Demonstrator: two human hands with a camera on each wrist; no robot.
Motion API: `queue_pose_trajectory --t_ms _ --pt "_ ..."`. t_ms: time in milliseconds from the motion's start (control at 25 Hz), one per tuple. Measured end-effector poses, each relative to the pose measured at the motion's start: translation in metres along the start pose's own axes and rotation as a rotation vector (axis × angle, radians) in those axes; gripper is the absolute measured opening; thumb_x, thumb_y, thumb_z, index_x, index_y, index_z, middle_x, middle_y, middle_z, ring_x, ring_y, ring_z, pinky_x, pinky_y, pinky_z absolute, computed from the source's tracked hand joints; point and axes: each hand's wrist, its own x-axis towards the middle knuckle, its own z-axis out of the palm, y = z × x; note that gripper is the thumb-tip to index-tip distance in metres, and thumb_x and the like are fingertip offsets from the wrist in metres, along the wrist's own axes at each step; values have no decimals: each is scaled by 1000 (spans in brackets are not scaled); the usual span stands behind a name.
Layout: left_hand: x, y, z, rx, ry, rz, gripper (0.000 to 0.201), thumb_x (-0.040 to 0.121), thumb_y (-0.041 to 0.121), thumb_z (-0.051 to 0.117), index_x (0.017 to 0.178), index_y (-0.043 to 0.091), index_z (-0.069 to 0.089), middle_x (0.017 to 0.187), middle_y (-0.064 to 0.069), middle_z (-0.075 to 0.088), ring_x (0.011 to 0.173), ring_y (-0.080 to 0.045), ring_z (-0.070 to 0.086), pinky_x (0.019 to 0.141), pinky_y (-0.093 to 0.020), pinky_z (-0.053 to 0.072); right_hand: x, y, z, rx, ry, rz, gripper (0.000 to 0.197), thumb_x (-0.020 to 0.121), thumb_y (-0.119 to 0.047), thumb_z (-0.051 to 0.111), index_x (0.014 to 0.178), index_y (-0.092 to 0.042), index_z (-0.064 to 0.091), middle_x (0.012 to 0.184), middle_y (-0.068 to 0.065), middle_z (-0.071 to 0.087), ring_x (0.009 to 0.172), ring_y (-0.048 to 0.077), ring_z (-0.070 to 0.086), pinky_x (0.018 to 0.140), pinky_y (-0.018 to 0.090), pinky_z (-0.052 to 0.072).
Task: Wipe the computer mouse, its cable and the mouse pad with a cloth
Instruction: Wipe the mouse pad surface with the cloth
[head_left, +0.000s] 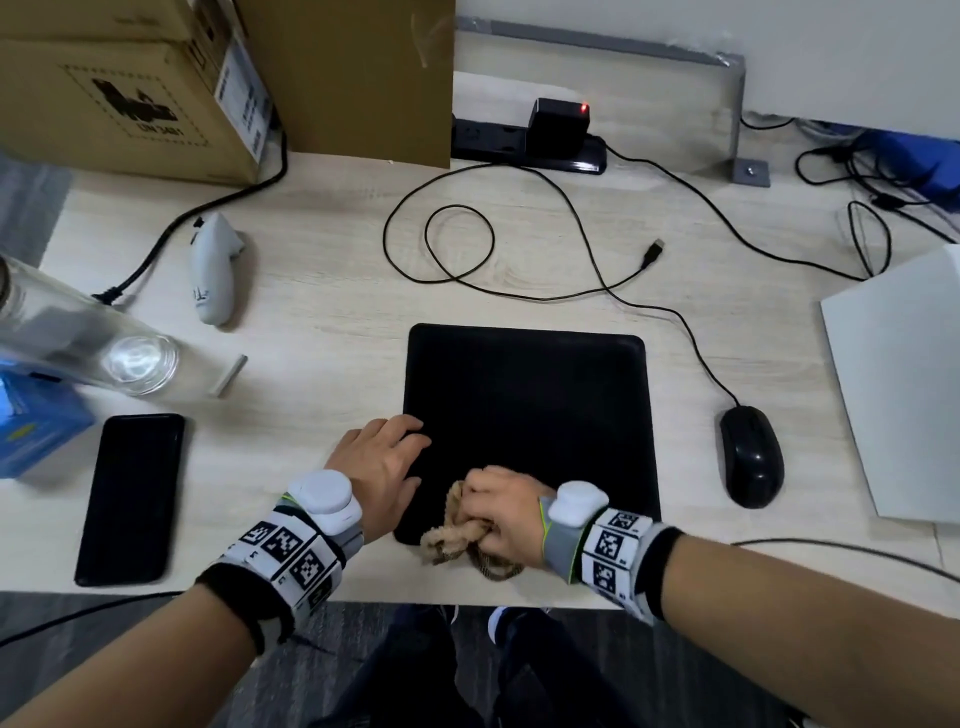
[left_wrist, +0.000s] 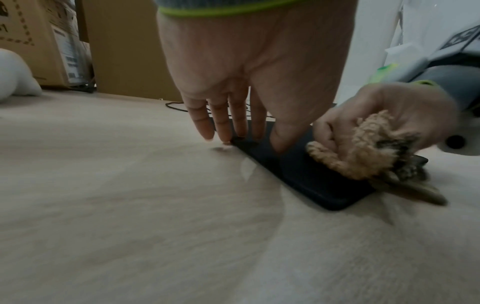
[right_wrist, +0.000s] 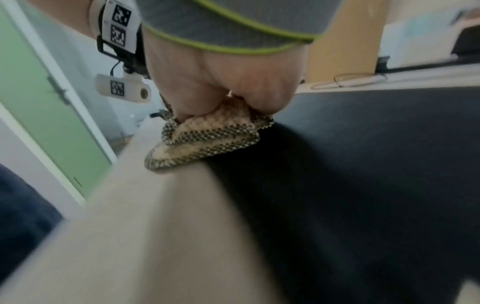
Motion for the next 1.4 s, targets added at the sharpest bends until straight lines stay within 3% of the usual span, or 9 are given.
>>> queue_pose_trajectory --t_ms 120,360,520,640,760,840,1000,1120,1400 --pt "-4 -5 1 -17 2 -31 45 65 21 81 106 11 65 117 -12 62 89 -36 63 69 -44 54 49 35 -36 -43 132 62 27 58 -6 69 84 -10 65 86 13 59 77 33 57 69 34 50" --pt "-16 -10 2 -145 108 -43 29 88 17 48 113 8 58 118 -13 57 81 -37 61 63 -40 51 126 57 -82 -50 379 636 26 80 -15 61 105 -9 60 110 11 51 97 29 53 78 26 37" --pt "-13 -17 -13 -249 200 -208 26 92 5 47 118 7 54 120 -11 55 72 -35 60 59 -31 36 95 4 -17 -33 310 265 31 64 -14 58 94 -9 61 96 15 55 83 37 54 73 39 47" --pt "-16 -23 -16 -312 200 -233 36 94 11 46 131 10 48 131 -10 52 93 -37 62 70 -35 45 44 -32 21 -67 4 -29 35 56 -10 68 90 -8 61 92 13 58 76 32 53 67 36 48" --pt "-16 -26 -12 -334 177 -216 39 95 14 45 134 14 46 134 -7 50 96 -36 62 73 -35 45 52 -21 14 -135 -103 -142 40 54 -7 75 91 -10 61 91 11 59 76 31 55 68 33 48" --pt "-14 -29 -8 -346 197 -194 38 94 18 41 132 15 47 132 -8 49 97 -35 61 77 -35 48 89 -4 -4 -150 -51 -112 37 53 -5 74 88 -8 63 87 15 61 73 34 58 66 34 48" --pt "-13 -37 -3 -339 270 -139 43 88 28 34 125 13 50 130 -14 49 103 -39 55 80 -49 51 162 27 -56 -69 304 316 28 70 -9 60 98 -7 64 100 14 57 90 35 57 72 29 36" --pt "-11 -38 -7 -336 290 -166 44 87 29 33 125 13 50 132 -15 47 104 -40 55 82 -50 51 173 25 -62 -75 351 550 29 76 -12 60 105 -10 59 108 11 53 97 31 53 73 26 32" --pt "8 -23 -7 -347 209 -126 38 87 28 40 122 15 51 127 -12 48 103 -36 55 85 -47 50 59 -31 7 -118 186 211 28 64 -14 63 90 -6 58 91 14 56 77 34 53 67 38 48"
